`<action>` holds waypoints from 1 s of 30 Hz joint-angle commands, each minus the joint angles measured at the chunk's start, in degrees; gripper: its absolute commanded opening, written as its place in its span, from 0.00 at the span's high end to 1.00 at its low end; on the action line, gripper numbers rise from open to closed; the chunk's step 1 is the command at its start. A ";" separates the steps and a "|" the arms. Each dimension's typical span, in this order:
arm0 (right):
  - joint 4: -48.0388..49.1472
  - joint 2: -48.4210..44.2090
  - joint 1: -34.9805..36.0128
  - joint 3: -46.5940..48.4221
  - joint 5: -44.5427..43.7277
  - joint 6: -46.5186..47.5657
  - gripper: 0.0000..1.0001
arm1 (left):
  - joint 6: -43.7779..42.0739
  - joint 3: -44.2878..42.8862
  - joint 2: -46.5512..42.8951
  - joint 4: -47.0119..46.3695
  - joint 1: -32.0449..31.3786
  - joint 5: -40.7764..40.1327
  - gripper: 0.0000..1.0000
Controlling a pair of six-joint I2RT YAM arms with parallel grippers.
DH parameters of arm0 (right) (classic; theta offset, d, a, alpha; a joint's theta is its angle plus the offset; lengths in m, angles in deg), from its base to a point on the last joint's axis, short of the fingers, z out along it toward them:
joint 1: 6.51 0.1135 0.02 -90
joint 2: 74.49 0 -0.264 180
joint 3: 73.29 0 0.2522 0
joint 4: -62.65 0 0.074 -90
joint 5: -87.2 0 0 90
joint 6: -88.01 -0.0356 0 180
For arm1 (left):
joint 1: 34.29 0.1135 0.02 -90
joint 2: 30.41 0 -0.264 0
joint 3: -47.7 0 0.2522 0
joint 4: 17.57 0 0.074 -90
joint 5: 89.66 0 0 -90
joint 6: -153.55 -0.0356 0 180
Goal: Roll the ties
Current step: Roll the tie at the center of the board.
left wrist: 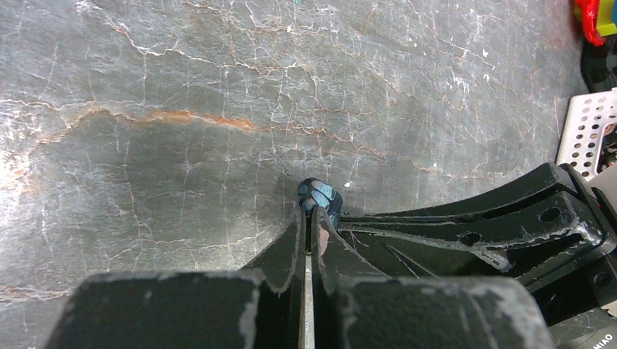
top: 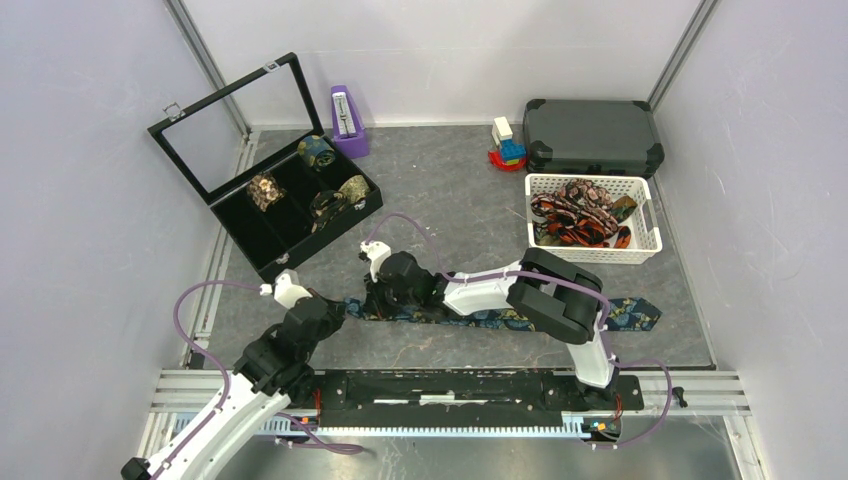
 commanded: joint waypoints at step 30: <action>13.08 -1.28 0.14 -3.81 6.17 -1.81 1.00 | -8.92 -8.11 6.98 -0.48 0.37 -0.26 0.98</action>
